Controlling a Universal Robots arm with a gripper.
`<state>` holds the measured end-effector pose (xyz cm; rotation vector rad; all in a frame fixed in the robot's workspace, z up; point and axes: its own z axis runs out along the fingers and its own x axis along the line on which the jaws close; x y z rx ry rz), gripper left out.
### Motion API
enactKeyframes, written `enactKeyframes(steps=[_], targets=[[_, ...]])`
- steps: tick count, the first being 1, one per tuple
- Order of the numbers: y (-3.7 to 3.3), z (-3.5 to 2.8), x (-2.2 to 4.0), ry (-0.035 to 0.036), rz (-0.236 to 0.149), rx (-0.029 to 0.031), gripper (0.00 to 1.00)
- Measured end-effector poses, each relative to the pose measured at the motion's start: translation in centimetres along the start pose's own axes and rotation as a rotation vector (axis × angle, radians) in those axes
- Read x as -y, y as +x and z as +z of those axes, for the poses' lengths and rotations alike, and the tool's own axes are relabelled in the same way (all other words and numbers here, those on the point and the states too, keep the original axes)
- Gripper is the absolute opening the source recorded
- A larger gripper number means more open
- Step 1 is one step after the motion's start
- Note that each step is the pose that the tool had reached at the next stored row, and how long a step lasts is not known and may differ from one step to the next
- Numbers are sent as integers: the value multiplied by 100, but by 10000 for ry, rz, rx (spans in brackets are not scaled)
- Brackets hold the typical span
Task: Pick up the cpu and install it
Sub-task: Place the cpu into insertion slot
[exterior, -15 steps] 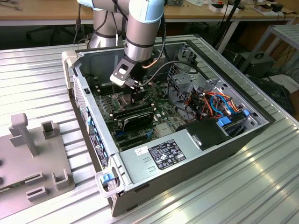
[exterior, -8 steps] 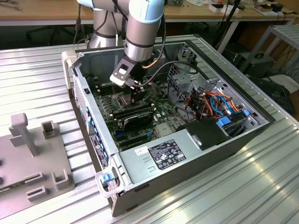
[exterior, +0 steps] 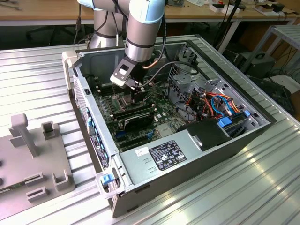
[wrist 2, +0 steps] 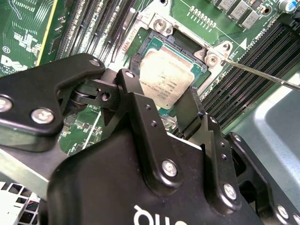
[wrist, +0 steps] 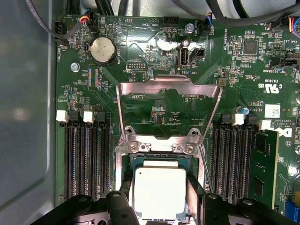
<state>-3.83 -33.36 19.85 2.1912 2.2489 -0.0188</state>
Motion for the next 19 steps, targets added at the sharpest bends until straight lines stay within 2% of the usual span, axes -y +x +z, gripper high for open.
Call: enactKeyframes(steps=[6, 7, 8, 12, 15, 19], targets=[[0, 0, 0, 0, 1, -1, 55], [0, 0, 0, -1, 1, -1, 55], [0, 0, 0, -1, 2, -1, 62], [0, -7, 0, 1, 2, 3, 62], [0, -49, 0, 0, 2, 0, 62], [-1, -147, 1, 0, 2, 0, 62]])
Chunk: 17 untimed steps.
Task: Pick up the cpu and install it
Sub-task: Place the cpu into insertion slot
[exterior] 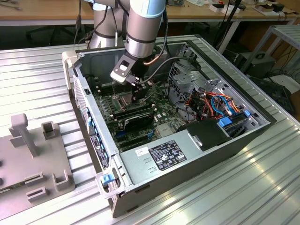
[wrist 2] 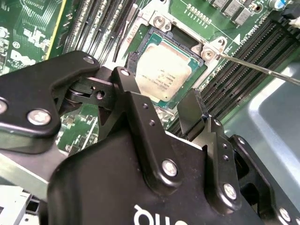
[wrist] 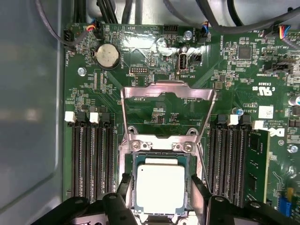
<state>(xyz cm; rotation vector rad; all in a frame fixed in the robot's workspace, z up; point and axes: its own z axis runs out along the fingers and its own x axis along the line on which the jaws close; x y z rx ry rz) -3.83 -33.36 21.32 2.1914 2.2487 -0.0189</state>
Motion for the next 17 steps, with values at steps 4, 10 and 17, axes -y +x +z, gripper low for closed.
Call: enactKeyframes(steps=[4, 10, 17], targets=[[0, -55, 0, -2, 0, -2, 62], [0, -62, 0, 0, 0, -1, 62], [-1, -63, 0, -1, 0, 0, 62]])
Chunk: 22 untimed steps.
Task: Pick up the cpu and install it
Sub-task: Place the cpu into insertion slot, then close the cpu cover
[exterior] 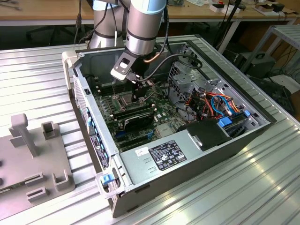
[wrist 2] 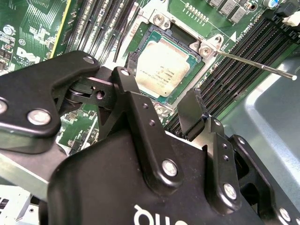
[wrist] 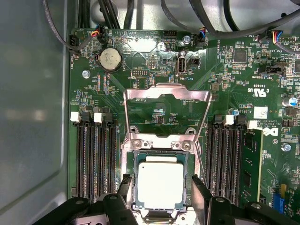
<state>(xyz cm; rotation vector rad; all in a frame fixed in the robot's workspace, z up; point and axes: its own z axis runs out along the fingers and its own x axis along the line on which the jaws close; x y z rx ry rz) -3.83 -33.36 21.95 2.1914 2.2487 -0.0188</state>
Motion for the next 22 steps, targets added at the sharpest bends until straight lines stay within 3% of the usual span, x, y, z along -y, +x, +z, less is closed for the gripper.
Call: enactKeyframes(steps=[1, 4, 6, 22], targets=[[0, -40, 0, -1, 0, -1, 62], [0, -49, 1, 0, 0, 0, 62], [-1, -135, 1, -1, 0, 0, 62], [-35, -136, 2, 0, 0, -2, 62]])
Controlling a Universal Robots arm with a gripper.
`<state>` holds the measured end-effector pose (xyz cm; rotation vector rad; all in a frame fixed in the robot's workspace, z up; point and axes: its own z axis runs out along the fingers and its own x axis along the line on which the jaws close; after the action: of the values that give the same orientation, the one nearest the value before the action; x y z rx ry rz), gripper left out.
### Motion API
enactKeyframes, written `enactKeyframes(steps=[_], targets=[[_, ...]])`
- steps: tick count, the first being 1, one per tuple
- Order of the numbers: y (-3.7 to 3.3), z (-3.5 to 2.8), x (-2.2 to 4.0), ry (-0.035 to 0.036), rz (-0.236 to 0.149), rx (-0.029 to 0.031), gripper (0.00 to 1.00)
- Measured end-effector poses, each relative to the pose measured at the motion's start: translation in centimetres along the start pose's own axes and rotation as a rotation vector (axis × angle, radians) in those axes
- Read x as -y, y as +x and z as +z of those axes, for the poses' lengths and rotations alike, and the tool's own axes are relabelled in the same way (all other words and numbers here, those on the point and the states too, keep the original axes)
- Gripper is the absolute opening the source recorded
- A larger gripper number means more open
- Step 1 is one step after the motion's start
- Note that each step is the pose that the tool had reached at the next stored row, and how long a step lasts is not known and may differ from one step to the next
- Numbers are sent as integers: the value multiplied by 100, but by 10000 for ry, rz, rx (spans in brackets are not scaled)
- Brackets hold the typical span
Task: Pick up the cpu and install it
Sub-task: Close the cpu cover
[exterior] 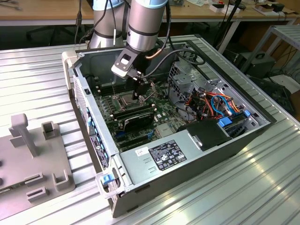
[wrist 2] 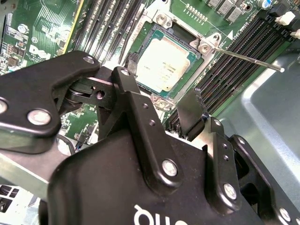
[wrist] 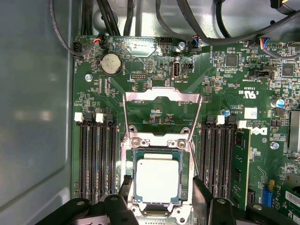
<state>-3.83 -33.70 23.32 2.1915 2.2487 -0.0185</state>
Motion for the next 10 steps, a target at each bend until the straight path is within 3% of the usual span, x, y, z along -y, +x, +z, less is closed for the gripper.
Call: enactKeyframes(steps=[3, 4, 5, 8, 10], targets=[[-1, 0, 0, 0, 0, 0, 54], [-2, 0, 0, 0, 0, 0, 41], [-3, 0, 0, 0, 0, 0, 41], [-5, 0, 0, 0, 0, 0, 11], [-6, 0, 0, 0, 0, 1, 11]])
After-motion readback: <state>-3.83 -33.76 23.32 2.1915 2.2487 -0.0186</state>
